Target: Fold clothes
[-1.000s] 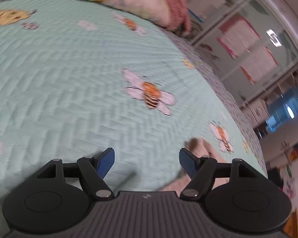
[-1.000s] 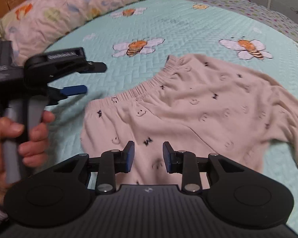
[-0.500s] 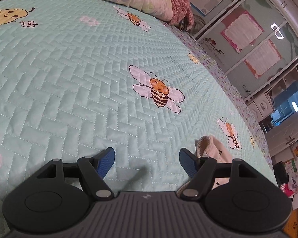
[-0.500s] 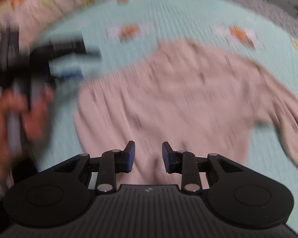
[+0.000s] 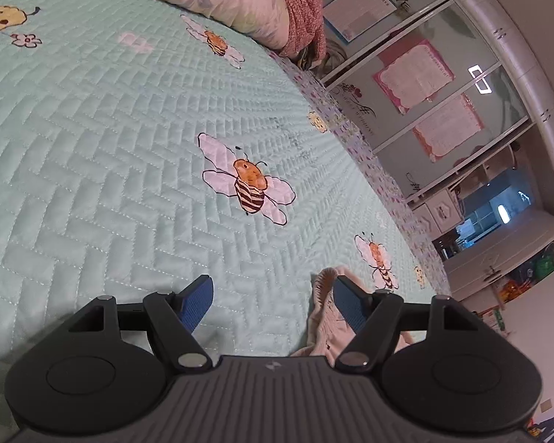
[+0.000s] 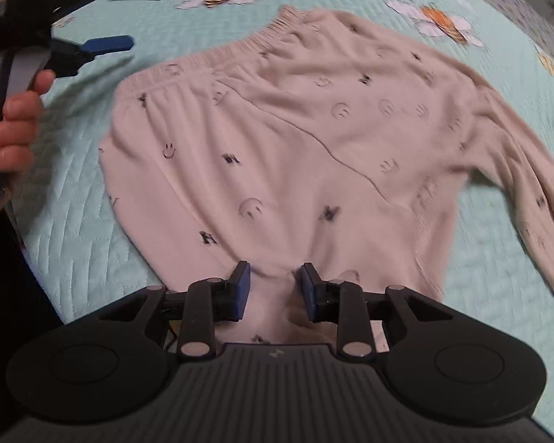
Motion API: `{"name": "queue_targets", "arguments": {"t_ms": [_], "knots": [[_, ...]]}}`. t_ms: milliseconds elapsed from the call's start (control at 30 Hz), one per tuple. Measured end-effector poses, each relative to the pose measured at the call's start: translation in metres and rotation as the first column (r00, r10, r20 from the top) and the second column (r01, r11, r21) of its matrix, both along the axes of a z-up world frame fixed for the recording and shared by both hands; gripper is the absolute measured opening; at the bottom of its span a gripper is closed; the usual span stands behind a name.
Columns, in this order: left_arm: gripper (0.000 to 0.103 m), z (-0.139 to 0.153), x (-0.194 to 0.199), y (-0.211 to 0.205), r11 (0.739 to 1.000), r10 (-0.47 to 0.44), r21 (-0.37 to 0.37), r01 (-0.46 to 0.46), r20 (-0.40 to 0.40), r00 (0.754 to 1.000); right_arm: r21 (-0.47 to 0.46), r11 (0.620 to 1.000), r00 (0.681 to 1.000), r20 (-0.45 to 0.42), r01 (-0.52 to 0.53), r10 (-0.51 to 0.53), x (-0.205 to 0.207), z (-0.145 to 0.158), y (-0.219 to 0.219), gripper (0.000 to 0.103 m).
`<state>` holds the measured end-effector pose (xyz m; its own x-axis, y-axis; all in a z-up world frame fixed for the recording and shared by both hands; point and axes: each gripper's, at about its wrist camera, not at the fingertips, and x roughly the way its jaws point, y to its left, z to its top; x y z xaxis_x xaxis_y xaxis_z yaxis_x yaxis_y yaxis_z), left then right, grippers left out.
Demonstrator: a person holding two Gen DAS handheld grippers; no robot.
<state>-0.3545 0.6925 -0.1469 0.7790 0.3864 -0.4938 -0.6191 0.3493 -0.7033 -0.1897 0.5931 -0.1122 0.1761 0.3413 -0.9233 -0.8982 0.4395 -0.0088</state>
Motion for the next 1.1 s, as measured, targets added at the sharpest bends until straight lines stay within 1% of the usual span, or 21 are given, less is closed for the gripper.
{"name": "queue_targets", "arguments": {"t_ms": [33, 133, 200, 267, 367, 400, 467, 500, 533, 600, 633, 667, 700, 733, 800, 867, 933, 967, 1033, 1067, 1100], "knots": [[0.075, -0.001, 0.001, 0.000, 1.000, -0.005, -0.005, 0.004, -0.007, 1.000, 0.027, 1.000, 1.000, 0.006, 0.000, 0.000, -0.002, 0.003, 0.005, 0.032], [0.074, -0.003, 0.003, -0.001, 1.000, -0.009, -0.015, 0.008, -0.013, 1.000, 0.063, 0.998, 1.000, -0.008, 0.007, -0.007, -0.006, 0.002, 0.002, 0.033], [0.074, -0.001, 0.004, -0.002, 1.000, -0.014, -0.004, 0.014, -0.001, 1.000, 0.087, 0.996, 1.000, -0.017, 0.012, -0.011, -0.008, 0.001, 0.000, 0.034], [0.074, 0.004, 0.005, -0.007, 0.999, -0.040, 0.016, 0.040, 0.036, 0.999, 0.111, 0.994, 1.000, -0.027, 0.018, -0.015, -0.011, 0.000, -0.003, 0.034], [0.075, 0.019, 0.010, -0.021, 0.988, -0.139, 0.088, 0.128, 0.128, 0.982, 0.146, 0.989, 0.999, -0.041, 0.027, -0.021, -0.015, -0.001, -0.006, 0.034], [0.075, 0.024, 0.015, -0.027, 0.978, -0.192, 0.117, 0.175, 0.146, 0.971, 0.158, 0.987, 0.999, -0.046, 0.030, -0.022, -0.016, -0.002, -0.007, 0.034], [0.075, 0.029, 0.031, -0.040, 0.944, -0.314, 0.154, 0.292, 0.146, 0.938, 0.181, 0.983, 0.998, -0.056, 0.036, -0.026, -0.019, -0.003, -0.009, 0.034], [0.075, 0.029, 0.041, -0.047, 0.920, -0.375, 0.166, 0.354, 0.121, 0.919, 0.193, 0.981, 0.998, -0.061, 0.039, -0.028, -0.020, -0.003, -0.011, 0.034], [0.075, 0.027, 0.053, -0.054, 0.894, -0.431, 0.171, 0.414, 0.074, 0.899, 0.204, 0.978, 0.997, -0.066, 0.042, -0.029, -0.021, -0.004, -0.012, 0.034], [0.075, 0.016, 0.075, -0.069, 0.853, -0.492, 0.162, 0.496, -0.067, 0.868, 0.234, 0.970, 0.996, -0.068, 0.065, -0.051, -0.021, 0.000, -0.021, 0.035], [0.075, 0.009, 0.085, -0.074, 0.843, -0.502, 0.142, 0.519, -0.141, 0.853, 0.237, 0.968, 0.996, -0.063, 0.081, -0.068, -0.019, 0.001, -0.029, 0.038], [0.075, 0.000, 0.093, -0.077, 0.837, -0.504, 0.117, 0.534, -0.215, 0.837, 0.236, 0.967, 0.995, -0.060, 0.096, -0.084, -0.016, 0.001, -0.036, 0.041], [0.073, -0.005, 0.097, -0.079, 0.832, -0.503, 0.117, 0.542, -0.253, 0.826, 0.206, 0.972, 0.992, -0.069, 0.115, -0.103, -0.011, -0.004, -0.044, 0.044], [0.073, -0.007, 0.098, -0.081, 0.827, -0.500, 0.131, 0.546, -0.272, 0.822, 0.191, 0.972, 0.989, -0.086, 0.136, -0.121, -0.007, -0.008, -0.055, 0.043], [0.073, -0.006, 0.100, -0.083, 0.830, -0.490, 0.130, 0.543, -0.297, 0.820, 0.227, 0.956, 0.978, -0.136, 0.188, -0.160, 0.002, -0.010, -0.079, 0.043], [0.073, -0.005, 0.103, -0.086, 0.834, -0.476, 0.130, 0.536, -0.321, 0.819, 0.254, 0.932, 0.956, -0.205, 0.257, -0.208, 0.015, -0.009, -0.103, 0.043], [0.073, -0.003, 0.106, -0.092, 0.835, -0.458, 0.143, 0.532, -0.356, 0.815, 0.279, 0.898, 0.930, -0.238, 0.341, -0.280, 0.031, -0.009, -0.131, 0.043], [0.073, -0.002, 0.109, -0.096, 0.833, -0.446, 0.153, 0.532, -0.383, 0.809, 0.290, 0.876, 0.914, -0.251, 0.386, -0.320, 0.039, -0.009, -0.146, 0.043], [0.074, 0.001, 0.112, -0.105, 0.832, -0.417, 0.170, 0.528, -0.437, 0.797, 0.321, 0.809, 0.865, -0.278, 0.493, -0.417, 0.059, -0.009, -0.179, 0.044], [0.074, 0.003, 0.114, -0.109, 0.833, -0.401, 0.178, 0.524, -0.459, 0.793, 0.335, 0.769, 0.836, -0.293, 0.545, -0.464, 0.069, -0.010, -0.196, 0.044], [0.074, 0.005, 0.116, -0.113, 0.834, -0.388, 0.184, 0.520, -0.475, 0.790, 0.349, 0.716, 0.796, -0.306, 0.604, -0.522, 0.080, -0.011, -0.216, 0.045]]}}
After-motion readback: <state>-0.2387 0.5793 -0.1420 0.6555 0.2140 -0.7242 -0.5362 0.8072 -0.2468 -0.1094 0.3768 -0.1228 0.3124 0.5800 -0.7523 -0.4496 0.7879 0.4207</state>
